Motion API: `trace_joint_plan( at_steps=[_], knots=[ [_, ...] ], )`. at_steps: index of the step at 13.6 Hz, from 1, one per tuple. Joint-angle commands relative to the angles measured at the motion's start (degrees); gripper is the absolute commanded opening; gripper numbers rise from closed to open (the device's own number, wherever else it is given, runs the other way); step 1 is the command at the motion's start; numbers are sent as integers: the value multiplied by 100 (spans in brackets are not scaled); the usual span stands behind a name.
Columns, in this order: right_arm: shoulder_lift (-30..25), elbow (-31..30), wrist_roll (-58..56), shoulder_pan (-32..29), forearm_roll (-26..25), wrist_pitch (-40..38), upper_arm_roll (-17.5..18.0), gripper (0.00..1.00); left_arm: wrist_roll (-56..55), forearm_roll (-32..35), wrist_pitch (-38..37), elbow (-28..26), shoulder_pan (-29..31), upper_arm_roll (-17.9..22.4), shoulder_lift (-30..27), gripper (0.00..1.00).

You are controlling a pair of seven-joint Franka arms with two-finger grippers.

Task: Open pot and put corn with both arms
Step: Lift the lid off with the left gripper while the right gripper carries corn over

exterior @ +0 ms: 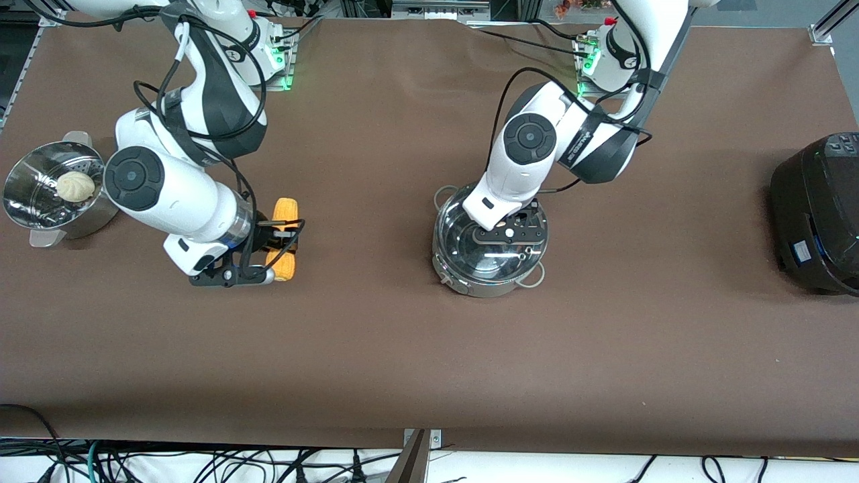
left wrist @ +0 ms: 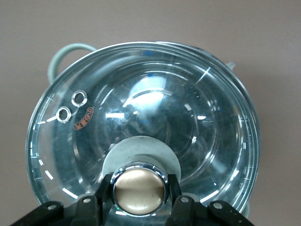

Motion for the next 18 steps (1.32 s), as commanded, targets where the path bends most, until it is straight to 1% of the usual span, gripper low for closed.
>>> trace_joint_plan(
  at_steps=[1, 3, 6, 9, 12, 15, 16, 18],
  knots=[
    [166, 243, 217, 129, 93, -38, 24, 0, 20, -58, -398, 4, 19, 50, -386, 0],
    [175, 243, 330, 216, 93, -29, 24, 0, 72, -93, -583, -5, 202, 41, -544, 0],
    [175, 348, 1049, 610, 93, -20, 24, 0, 958, -259, -662, -136, 667, 41, -790, 0],
    [420, 768, 1709, 1059, 75, -11, 15, 0, 1994, -260, -715, -540, 1238, 50, -1028, 0],
    [754, 1269, 2403, 1569, 5, 252, -3, 0, 2917, -260, -636, -1014, 1836, 59, -1248, 0],
    [1132, 1674, 2904, 2096, -284, 524, -29, 0, 3778, -225, -338, -1428, 2425, 85, -1319, 0],
    [1290, 1832, 3132, 2272, -329, 725, -29, 0, 4042, -225, -181, -1577, 2575, 172, -1293, 0],
    [1624, 2087, 3555, 2632, -381, 1252, -55, 0, 4640, -189, 363, -1858, 2612, 540, -1091, 0]
  ],
)
